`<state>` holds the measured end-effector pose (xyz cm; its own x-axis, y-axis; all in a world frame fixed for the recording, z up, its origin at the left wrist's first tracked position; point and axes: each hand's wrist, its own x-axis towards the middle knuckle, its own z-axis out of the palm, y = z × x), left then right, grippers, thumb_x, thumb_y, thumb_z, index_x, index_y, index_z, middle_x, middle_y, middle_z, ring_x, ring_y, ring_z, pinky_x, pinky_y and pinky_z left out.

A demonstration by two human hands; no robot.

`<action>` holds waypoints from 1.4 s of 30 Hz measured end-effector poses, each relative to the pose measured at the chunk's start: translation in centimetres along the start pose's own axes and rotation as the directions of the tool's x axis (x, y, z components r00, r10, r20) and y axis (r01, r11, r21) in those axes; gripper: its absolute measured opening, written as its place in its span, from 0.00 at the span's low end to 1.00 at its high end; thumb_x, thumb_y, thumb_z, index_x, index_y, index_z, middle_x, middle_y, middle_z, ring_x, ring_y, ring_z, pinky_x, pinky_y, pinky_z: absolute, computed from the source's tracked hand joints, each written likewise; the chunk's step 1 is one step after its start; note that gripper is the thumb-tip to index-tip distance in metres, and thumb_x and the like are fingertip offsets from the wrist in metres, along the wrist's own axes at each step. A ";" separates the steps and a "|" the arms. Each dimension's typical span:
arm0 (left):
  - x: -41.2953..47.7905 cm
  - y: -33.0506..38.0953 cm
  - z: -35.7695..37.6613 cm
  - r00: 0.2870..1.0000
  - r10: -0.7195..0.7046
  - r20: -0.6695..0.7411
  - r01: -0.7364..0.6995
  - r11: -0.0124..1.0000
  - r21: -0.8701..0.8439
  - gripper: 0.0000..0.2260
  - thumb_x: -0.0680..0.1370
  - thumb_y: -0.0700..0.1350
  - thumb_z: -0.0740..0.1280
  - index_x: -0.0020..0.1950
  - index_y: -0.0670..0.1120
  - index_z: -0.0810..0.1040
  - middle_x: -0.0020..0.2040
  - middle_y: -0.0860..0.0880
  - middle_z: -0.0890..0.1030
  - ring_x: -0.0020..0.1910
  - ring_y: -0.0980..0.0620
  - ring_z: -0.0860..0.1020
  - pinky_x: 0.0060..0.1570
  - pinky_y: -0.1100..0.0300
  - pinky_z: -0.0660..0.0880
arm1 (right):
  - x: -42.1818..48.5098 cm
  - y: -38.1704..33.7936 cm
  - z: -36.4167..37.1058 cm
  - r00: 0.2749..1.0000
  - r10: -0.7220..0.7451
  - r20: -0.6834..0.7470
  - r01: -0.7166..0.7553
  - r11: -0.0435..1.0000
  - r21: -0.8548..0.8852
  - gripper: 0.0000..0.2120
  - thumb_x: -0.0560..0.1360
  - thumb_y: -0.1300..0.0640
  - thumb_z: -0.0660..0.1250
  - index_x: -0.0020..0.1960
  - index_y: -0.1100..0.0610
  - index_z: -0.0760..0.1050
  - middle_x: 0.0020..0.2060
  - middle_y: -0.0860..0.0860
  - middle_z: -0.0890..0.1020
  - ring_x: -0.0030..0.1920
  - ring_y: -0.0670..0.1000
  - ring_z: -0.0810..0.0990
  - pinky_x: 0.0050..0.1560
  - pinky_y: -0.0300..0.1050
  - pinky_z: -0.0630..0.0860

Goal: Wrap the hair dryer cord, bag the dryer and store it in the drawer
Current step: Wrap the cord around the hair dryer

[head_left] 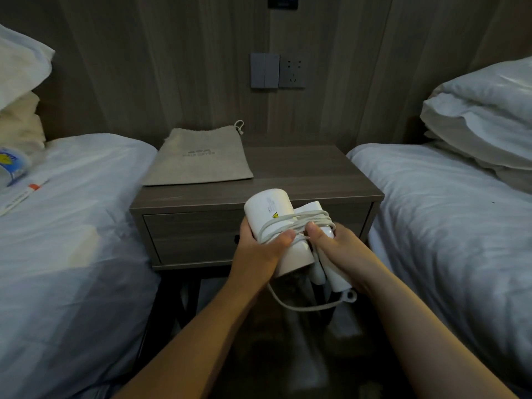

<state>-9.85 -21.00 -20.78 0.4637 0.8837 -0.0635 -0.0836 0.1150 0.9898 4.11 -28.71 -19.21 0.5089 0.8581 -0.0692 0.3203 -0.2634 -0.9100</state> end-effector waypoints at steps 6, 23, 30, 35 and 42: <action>3.1 2.5 1.1 0.997 0.069 0.024 -0.068 0.998 -0.013 0.32 0.65 0.50 0.75 0.66 0.51 0.69 0.55 0.48 0.81 0.50 0.50 0.82 0.51 0.50 0.80 | 2.1 -3.0 -1.3 0.999 0.034 -0.039 -0.025 0.973 0.229 0.24 0.67 0.38 0.69 0.54 0.55 0.78 0.47 0.53 0.85 0.39 0.48 0.85 0.34 0.40 0.78; 14.8 4.9 -2.3 0.920 0.387 -0.059 -0.234 0.665 0.709 0.16 0.81 0.48 0.58 0.66 0.47 0.74 0.60 0.54 0.75 0.61 0.55 0.70 0.62 0.61 0.64 | 12.0 -4.2 -3.4 0.971 0.239 -0.014 -0.205 0.861 0.465 0.31 0.62 0.31 0.68 0.48 0.58 0.76 0.28 0.55 0.78 0.27 0.52 0.76 0.32 0.47 0.75; 15.2 4.2 -1.7 0.853 0.522 -0.006 -0.299 0.500 0.813 0.11 0.78 0.42 0.61 0.56 0.43 0.81 0.52 0.44 0.83 0.52 0.47 0.77 0.51 0.60 0.68 | 13.0 -4.6 -4.1 0.984 0.178 -0.006 -0.153 0.858 0.491 0.27 0.66 0.35 0.68 0.48 0.58 0.75 0.30 0.56 0.78 0.29 0.52 0.75 0.31 0.46 0.74; 13.0 4.8 -0.1 0.933 0.193 0.303 -0.335 0.773 0.538 0.13 0.77 0.35 0.61 0.45 0.46 0.83 0.39 0.47 0.84 0.37 0.54 0.79 0.41 0.59 0.76 | 12.7 -4.5 -4.2 0.992 0.126 0.001 -0.109 0.856 0.506 0.31 0.59 0.31 0.70 0.46 0.57 0.76 0.29 0.55 0.78 0.28 0.52 0.75 0.31 0.47 0.74; 9.2 4.3 0.5 0.750 -0.147 0.644 0.066 0.987 0.148 0.15 0.77 0.35 0.61 0.61 0.49 0.74 0.40 0.46 0.82 0.46 0.48 0.81 0.58 0.52 0.74 | 10.8 -4.6 -5.0 0.990 0.051 0.135 -0.130 0.719 0.683 0.34 0.50 0.31 0.73 0.44 0.55 0.74 0.25 0.53 0.73 0.22 0.50 0.72 0.24 0.40 0.70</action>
<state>-5.56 -12.61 -17.03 0.9287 0.3539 -0.1108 0.0785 0.1042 0.9914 12.11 -20.37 -13.72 0.4120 0.8952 -0.1696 -0.3817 0.0006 -0.9243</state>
